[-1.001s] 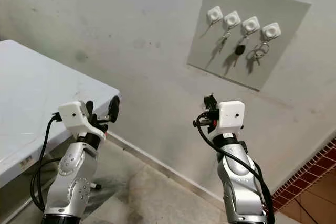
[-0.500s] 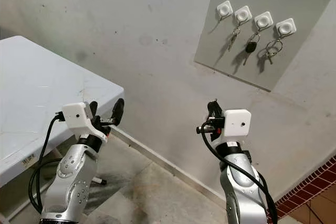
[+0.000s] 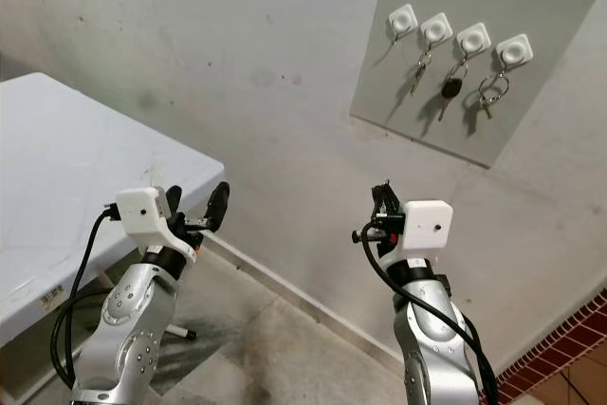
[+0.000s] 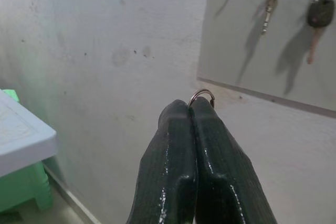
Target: Hang keys on a hook
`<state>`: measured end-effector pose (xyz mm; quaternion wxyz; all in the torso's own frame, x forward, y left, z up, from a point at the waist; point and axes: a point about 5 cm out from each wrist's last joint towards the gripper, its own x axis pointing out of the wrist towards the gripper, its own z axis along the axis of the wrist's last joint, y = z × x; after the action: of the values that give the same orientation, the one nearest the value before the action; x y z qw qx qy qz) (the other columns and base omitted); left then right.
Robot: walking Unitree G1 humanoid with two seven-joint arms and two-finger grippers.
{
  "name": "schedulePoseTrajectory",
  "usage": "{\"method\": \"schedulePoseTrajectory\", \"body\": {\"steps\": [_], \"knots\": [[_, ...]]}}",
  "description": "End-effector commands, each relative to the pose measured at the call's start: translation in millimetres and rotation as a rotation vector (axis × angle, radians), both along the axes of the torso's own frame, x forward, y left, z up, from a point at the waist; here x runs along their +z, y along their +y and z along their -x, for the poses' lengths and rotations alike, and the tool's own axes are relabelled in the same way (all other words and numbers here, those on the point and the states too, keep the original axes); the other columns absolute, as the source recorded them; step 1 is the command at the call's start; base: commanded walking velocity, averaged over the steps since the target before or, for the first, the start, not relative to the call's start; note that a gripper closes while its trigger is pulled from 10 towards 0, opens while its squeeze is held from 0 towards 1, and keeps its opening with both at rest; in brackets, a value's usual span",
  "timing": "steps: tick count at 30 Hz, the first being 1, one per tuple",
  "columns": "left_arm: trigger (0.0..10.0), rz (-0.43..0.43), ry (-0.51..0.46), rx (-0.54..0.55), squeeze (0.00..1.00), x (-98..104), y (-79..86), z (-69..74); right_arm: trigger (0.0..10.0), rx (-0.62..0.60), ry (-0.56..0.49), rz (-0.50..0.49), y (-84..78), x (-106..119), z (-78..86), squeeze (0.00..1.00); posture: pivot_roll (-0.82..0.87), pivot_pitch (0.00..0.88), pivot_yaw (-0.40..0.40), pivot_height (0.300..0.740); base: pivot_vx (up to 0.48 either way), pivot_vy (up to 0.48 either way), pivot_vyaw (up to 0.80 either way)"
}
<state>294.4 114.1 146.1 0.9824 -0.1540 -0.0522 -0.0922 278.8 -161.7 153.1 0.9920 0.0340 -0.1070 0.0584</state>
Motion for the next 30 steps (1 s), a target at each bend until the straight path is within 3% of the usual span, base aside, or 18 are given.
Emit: {"method": "schedulePoseTrajectory", "body": {"steps": [1,30], "knots": [[10.0,0.002,-0.019,-0.021,0.0,6.6,-4.3,0.4,10.0,-0.003,-0.044,-0.009,-0.5,9.2,0.8,0.0,0.01,0.032,-0.078,0.74,0.42,0.0,0.0],[10.0,0.016,-0.009,-0.034,0.0,5.0,-7.8,3.3,10.0,0.003,-0.027,-0.015,1.3,6.3,-0.5,0.0,0.02,0.029,-0.082,0.74,0.422,0.0,0.0]]}}
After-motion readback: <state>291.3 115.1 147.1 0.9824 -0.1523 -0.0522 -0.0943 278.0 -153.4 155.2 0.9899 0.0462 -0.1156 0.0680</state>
